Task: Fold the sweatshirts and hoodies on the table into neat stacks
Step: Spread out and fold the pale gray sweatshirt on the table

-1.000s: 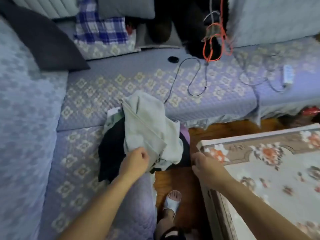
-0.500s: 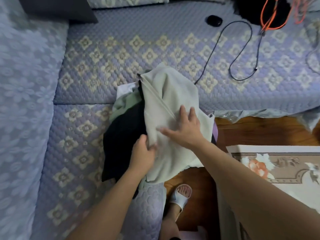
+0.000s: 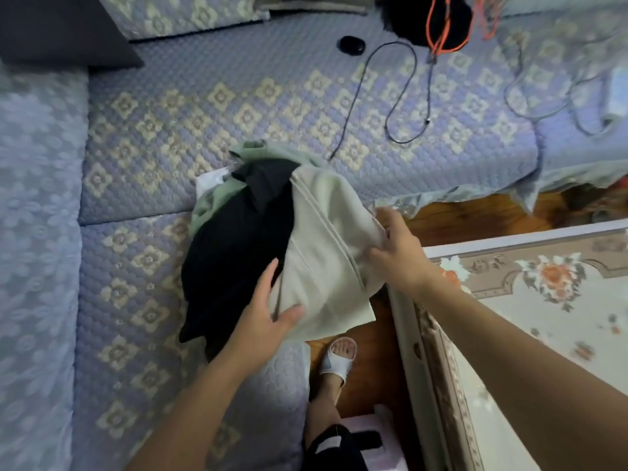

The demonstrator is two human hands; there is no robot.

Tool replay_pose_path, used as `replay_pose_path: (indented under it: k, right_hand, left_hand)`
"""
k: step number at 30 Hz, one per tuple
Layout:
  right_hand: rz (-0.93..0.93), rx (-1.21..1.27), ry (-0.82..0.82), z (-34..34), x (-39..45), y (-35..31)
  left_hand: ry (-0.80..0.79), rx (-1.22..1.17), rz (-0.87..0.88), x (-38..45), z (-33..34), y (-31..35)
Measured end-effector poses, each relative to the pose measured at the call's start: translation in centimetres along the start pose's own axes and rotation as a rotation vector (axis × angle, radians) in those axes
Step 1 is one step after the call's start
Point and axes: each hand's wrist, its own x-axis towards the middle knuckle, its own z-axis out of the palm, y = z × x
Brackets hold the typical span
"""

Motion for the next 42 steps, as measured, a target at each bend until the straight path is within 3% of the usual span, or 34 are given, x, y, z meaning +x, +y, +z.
replay_pose_path:
  k: [4, 9, 14, 20, 24, 28, 34, 37, 42]
  right_hand:
    - [-0.035, -0.025, -0.073, -2.9, -6.1, 1.2]
    - [-0.117, -0.158, 0.063, -6.4, -13.4, 1.7]
    - [-0.203, -0.304, 0.189, -9.2, -21.4, 3.3]
    - [-0.249, -0.235, 0.400, -12.2, -31.1, 6.9]
    - [-0.208, -0.146, 0.561, -15.7, -36.2, 8.8]
    - [-0.069, -0.004, 0.608, -18.5, -39.3, 10.7]
    - [0.035, -0.028, 0.727, -19.1, -42.4, 13.1]
    - [0.065, 0.022, 0.878, -19.7, -44.8, 14.1]
    - [0.037, 0.087, 1.250, -24.0, -50.1, 13.5]
  left_hand:
    - [-0.122, 0.512, 0.172, -3.8, 0.7, 3.1]
    - [-0.130, 0.586, 0.300, -9.0, 0.5, 6.2]
    - [-0.124, 0.559, 0.406, -14.4, 3.2, 7.5]
    - [-0.127, 0.499, 0.569, -21.0, 8.3, 8.6]
    - [-0.243, 0.506, 0.686, -22.7, 11.7, 11.6]
    - [-0.382, 0.460, 0.665, -22.0, 15.1, 14.9]
    - [-0.471, 0.472, 0.671, -20.6, 19.1, 17.0]
    - [-0.462, 0.453, 0.751, -20.3, 21.4, 19.5]
    - [-0.555, 0.505, 0.981, -21.8, 26.0, 29.5]
